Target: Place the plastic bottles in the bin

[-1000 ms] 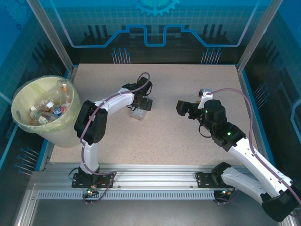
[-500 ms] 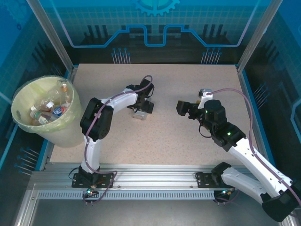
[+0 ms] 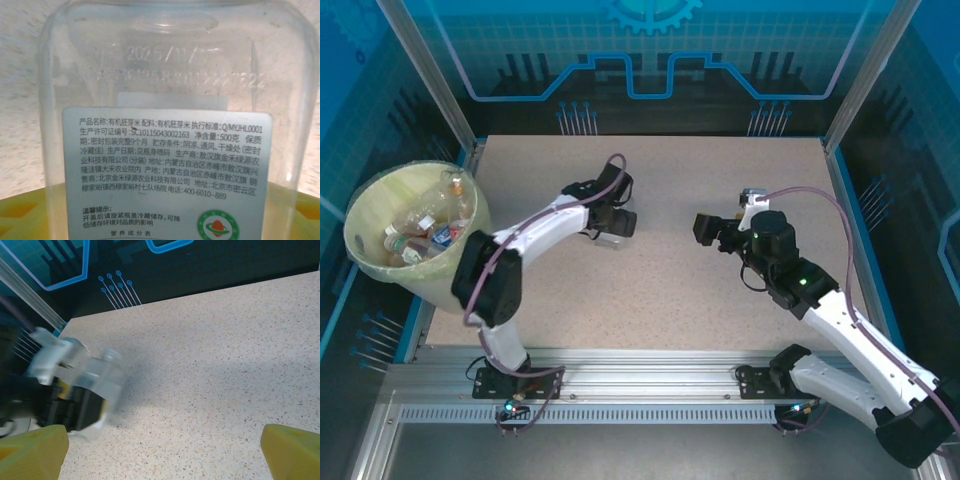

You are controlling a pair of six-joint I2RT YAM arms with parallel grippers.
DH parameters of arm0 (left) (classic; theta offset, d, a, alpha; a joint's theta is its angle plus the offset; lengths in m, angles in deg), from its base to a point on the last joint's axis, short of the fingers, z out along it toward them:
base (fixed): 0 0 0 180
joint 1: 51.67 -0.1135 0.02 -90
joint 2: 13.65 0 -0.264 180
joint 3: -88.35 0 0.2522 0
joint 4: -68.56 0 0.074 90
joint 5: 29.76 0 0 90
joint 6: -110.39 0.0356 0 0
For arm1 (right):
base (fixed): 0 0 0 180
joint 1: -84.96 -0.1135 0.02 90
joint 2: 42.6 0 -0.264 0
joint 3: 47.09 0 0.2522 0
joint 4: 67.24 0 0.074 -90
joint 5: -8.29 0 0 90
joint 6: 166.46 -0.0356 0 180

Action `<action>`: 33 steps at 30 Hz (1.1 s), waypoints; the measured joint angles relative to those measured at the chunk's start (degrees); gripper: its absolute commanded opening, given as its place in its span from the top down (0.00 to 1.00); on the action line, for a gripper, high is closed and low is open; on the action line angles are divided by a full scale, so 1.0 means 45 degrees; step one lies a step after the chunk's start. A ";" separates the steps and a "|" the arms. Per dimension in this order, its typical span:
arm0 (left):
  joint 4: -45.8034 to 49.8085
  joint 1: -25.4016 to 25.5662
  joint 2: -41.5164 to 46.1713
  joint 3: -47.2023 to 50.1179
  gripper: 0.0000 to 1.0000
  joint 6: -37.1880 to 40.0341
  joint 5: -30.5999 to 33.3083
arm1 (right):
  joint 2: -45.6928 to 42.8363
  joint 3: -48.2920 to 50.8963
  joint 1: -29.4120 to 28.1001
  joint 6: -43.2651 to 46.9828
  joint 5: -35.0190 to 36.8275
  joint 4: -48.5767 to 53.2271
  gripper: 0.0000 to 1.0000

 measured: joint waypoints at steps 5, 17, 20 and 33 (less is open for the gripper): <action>0.0058 0.0000 0.3415 0.0214 0.29 0.0034 0.0563 | 0.0534 0.0000 0.0000 0.0049 -0.0175 -0.0403 0.00; 0.2924 -0.0194 0.6955 -0.3580 0.30 0.1554 0.5255 | 0.1579 0.0000 0.0024 0.0039 -0.0908 -0.1166 0.00; 0.3041 -0.0806 0.7291 -0.4075 0.30 0.2132 0.6392 | 0.1690 0.0000 0.0024 -0.0034 -0.1064 -0.1253 0.00; 0.3594 -0.8111 0.7567 -0.3565 0.30 0.1996 0.5663 | 0.1865 -0.0024 0.0024 -0.0058 -0.1195 -0.1608 0.00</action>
